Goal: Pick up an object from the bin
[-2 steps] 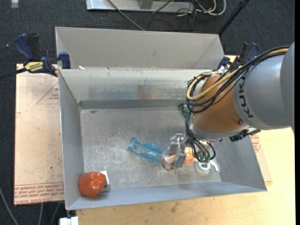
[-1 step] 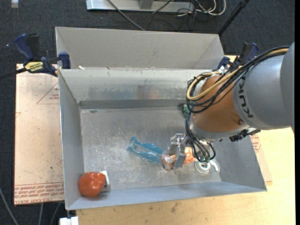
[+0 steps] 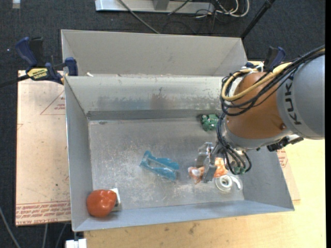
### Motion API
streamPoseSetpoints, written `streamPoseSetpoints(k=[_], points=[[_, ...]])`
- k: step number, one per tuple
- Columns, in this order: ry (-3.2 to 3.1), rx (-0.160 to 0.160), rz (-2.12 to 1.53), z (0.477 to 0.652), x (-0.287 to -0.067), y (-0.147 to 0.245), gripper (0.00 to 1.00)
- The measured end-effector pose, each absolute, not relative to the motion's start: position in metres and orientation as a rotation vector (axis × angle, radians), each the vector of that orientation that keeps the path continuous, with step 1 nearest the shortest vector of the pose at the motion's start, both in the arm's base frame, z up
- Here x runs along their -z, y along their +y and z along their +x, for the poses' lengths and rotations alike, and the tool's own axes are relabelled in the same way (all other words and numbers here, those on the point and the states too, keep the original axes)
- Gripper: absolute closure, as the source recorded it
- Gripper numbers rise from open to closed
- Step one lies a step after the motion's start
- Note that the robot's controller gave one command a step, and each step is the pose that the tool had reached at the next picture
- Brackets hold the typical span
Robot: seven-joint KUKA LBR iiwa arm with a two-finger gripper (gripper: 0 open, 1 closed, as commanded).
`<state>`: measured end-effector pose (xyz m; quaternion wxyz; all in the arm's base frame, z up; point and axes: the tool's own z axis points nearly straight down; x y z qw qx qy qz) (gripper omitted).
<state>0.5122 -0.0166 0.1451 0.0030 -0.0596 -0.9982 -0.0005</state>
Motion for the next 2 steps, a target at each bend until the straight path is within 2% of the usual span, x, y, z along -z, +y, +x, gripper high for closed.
streamPoseSetpoints(k=[1,2], points=[[-3.150,0.001,-0.171,0.537,-0.125,-0.028,1.00],[-3.123,0.002,-0.185,0.528,-0.139,-0.030,1.00]])
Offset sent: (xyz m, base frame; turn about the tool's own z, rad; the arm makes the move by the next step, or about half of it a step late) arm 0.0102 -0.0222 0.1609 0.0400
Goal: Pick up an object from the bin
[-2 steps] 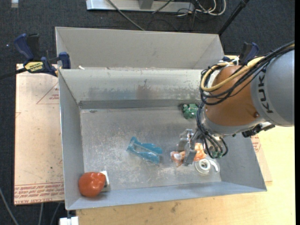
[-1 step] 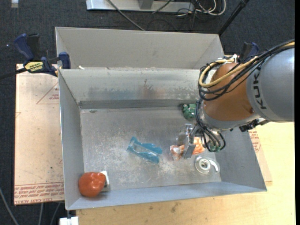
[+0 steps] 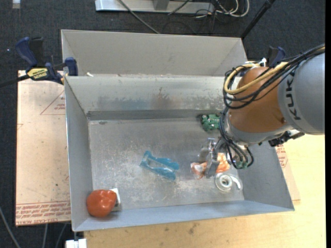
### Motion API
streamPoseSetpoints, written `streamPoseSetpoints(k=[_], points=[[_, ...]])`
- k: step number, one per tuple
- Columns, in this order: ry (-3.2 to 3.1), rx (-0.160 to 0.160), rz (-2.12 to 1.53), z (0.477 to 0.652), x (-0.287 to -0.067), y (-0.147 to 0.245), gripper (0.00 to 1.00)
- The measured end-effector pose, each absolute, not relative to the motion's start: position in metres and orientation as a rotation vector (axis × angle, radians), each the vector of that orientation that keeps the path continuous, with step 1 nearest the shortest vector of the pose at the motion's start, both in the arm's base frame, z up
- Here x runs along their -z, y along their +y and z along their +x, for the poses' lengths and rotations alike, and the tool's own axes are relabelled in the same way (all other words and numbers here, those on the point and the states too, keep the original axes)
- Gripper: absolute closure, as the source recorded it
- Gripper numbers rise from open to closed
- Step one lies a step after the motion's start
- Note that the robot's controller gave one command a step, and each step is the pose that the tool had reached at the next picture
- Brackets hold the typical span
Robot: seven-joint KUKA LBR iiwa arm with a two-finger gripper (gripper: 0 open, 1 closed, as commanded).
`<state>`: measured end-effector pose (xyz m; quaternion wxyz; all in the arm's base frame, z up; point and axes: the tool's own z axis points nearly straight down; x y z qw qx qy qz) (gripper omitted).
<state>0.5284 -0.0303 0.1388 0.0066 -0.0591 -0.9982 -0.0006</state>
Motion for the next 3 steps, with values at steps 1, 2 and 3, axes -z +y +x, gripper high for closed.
streamPoseSetpoints(k=[1,2,3], points=[[-3.154,0.000,-0.176,0.543,-0.132,-0.058,1.00],[-3.127,0.002,-0.173,0.533,-0.150,-0.068,1.00],[-3.149,0.000,-0.162,0.554,-0.119,-0.056,1.00]])
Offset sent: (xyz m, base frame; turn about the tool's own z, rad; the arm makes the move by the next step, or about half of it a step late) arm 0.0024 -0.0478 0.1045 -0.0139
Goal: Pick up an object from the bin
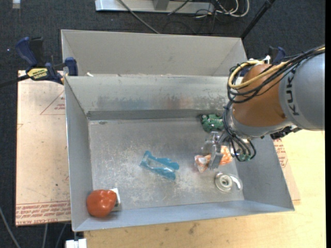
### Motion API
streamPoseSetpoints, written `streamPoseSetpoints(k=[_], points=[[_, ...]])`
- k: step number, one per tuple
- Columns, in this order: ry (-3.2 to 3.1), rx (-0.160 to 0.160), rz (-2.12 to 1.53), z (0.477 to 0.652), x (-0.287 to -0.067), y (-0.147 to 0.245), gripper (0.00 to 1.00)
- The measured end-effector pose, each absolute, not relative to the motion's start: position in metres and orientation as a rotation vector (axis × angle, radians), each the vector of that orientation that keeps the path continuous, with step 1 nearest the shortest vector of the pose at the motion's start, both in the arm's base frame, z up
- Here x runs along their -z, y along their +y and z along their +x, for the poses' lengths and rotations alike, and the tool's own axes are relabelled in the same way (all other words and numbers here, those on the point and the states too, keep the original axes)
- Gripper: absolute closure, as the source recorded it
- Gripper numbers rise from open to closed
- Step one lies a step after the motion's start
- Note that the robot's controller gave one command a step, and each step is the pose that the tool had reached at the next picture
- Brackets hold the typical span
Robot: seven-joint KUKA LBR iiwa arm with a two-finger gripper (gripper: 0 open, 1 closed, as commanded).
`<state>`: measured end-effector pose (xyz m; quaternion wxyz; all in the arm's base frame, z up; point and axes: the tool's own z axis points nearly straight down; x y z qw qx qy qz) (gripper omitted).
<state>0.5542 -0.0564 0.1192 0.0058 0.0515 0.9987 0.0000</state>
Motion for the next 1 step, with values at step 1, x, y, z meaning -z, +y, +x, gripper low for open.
streamPoseSetpoints(k=[1], points=[[3.146,-0.003,0.163,0.5389,-0.1443,-0.0543,1.00]])
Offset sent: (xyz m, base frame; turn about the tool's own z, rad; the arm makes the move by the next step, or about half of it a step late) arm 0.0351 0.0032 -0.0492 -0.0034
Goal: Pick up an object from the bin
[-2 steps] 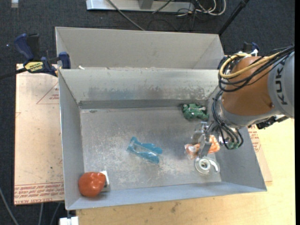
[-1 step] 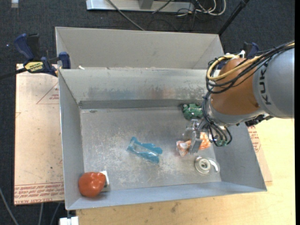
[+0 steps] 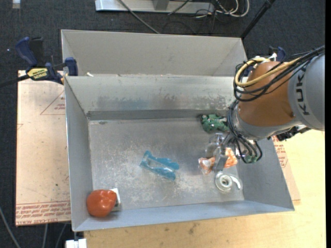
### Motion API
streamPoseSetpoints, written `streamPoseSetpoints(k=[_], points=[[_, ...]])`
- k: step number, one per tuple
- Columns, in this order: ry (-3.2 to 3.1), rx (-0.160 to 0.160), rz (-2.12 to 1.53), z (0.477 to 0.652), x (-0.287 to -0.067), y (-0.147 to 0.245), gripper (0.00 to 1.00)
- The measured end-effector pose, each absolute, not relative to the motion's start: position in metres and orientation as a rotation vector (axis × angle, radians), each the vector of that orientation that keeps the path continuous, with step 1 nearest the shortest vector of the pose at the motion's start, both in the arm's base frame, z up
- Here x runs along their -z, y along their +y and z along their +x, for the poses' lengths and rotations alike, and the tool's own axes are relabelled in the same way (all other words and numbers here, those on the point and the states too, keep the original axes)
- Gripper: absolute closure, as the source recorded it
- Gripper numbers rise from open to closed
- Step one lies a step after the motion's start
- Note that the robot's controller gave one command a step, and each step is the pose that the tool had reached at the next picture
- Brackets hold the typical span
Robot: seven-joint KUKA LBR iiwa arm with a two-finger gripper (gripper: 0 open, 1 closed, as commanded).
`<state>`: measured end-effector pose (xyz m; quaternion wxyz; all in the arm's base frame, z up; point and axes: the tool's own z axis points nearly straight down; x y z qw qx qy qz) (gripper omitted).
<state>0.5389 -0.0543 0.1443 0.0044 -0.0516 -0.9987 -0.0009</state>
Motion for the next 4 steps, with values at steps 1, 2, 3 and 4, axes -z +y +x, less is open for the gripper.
streamPoseSetpoints(k=[1,2,3,4], points=[[-3.151,0.000,-0.157,0.571,-0.121,-0.054,1.00],[-3.123,0.003,-0.151,0.564,-0.126,-0.042,1.00],[-3.156,0.000,-0.117,0.570,-0.141,-0.027,1.00],[-3.132,0.002,-0.104,0.571,-0.167,-0.028,1.00]])
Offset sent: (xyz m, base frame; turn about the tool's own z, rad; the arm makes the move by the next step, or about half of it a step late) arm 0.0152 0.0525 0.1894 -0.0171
